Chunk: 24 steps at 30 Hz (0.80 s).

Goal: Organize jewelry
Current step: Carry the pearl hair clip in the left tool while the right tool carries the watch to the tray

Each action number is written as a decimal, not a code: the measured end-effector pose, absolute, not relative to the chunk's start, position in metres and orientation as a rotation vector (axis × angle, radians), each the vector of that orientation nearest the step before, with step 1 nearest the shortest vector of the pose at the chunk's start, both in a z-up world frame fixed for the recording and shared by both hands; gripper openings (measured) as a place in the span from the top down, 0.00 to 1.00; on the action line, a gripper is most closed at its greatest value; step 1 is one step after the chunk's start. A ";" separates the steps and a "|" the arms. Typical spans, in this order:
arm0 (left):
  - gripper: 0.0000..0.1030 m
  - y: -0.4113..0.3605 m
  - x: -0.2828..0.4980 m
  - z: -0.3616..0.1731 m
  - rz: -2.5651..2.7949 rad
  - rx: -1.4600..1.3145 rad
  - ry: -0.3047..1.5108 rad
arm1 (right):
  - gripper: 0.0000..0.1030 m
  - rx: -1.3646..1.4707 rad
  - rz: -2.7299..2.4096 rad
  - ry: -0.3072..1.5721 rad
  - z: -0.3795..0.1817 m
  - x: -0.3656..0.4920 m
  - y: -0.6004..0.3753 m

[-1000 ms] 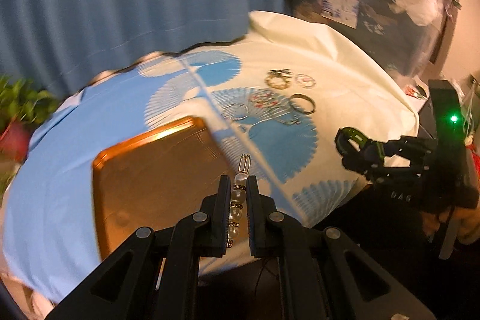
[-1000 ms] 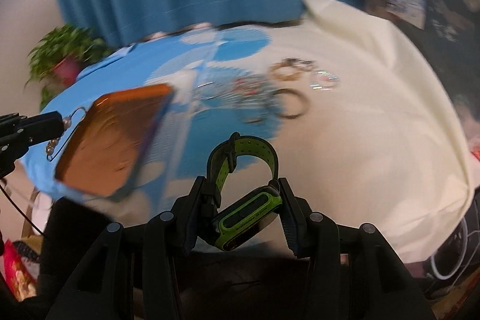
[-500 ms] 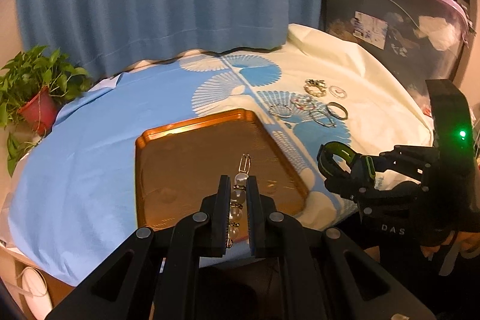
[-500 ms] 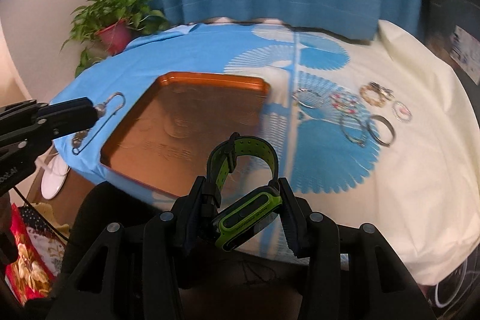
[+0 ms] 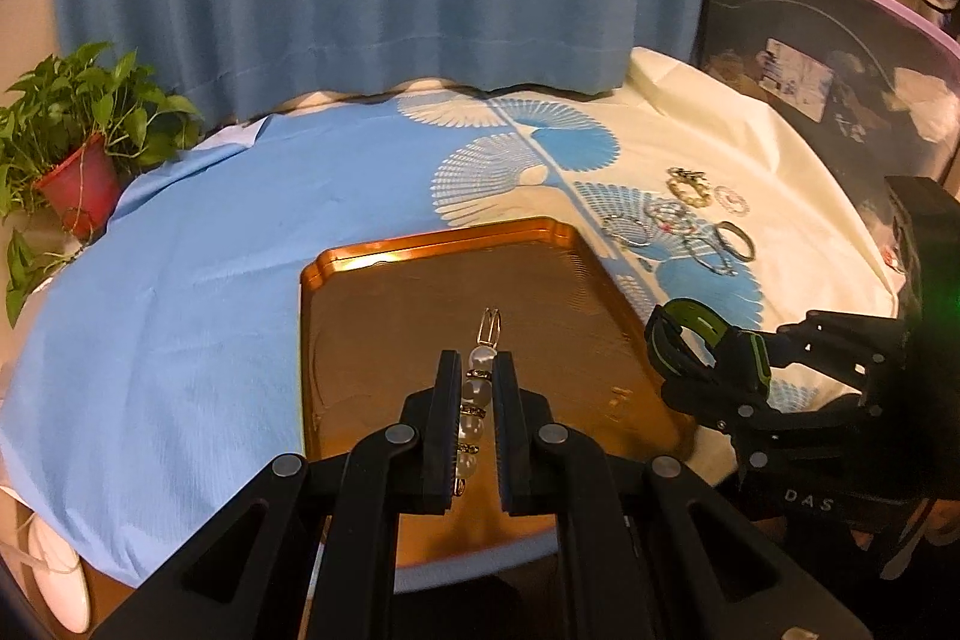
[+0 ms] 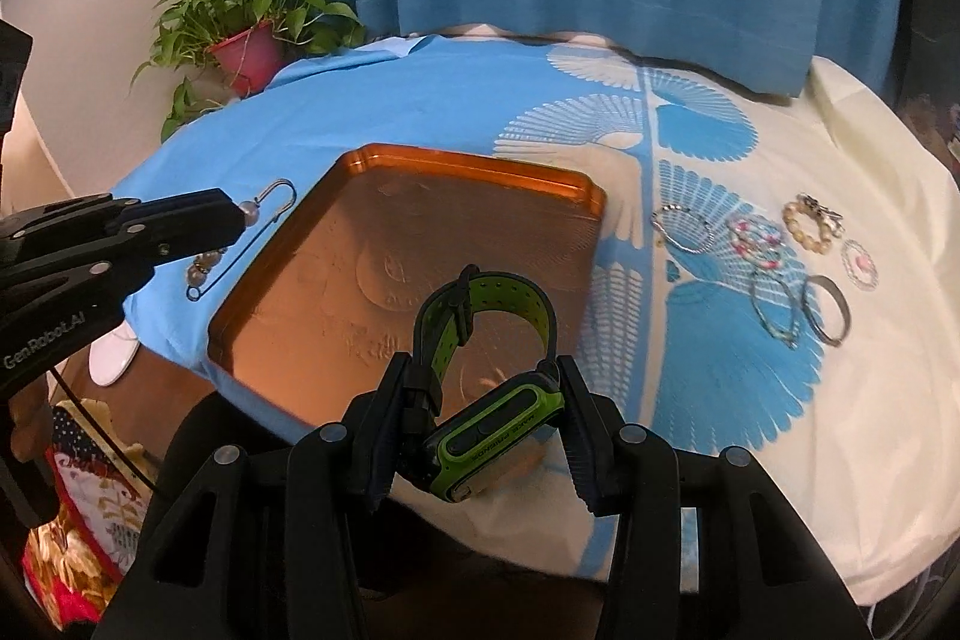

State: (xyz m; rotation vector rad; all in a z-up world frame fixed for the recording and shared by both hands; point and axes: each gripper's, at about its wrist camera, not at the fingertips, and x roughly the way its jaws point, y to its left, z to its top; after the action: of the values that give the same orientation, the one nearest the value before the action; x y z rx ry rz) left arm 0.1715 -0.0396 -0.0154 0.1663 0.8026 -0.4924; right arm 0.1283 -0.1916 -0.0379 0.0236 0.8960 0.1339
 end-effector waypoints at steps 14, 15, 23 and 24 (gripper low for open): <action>0.92 -0.037 0.233 -0.055 -0.438 0.132 0.875 | 0.54 0.023 0.158 0.940 -0.069 0.187 -0.178; 0.92 -0.037 0.236 -0.058 -0.436 0.133 0.881 | 0.54 0.022 0.159 0.945 -0.072 0.191 -0.178; 0.08 -0.033 0.227 -0.060 -0.322 0.207 0.823 | 0.25 0.052 0.126 0.959 -0.079 0.204 -0.181; 0.07 -0.030 0.222 -0.057 -0.305 0.211 0.791 | 0.16 0.039 0.108 0.943 -0.077 0.201 -0.181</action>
State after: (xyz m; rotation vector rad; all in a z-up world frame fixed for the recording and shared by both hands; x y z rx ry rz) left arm 0.2217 -0.0302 -0.0575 0.2107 0.7906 -0.3055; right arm 0.2014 -0.1813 -0.0767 0.0394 0.9434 0.1080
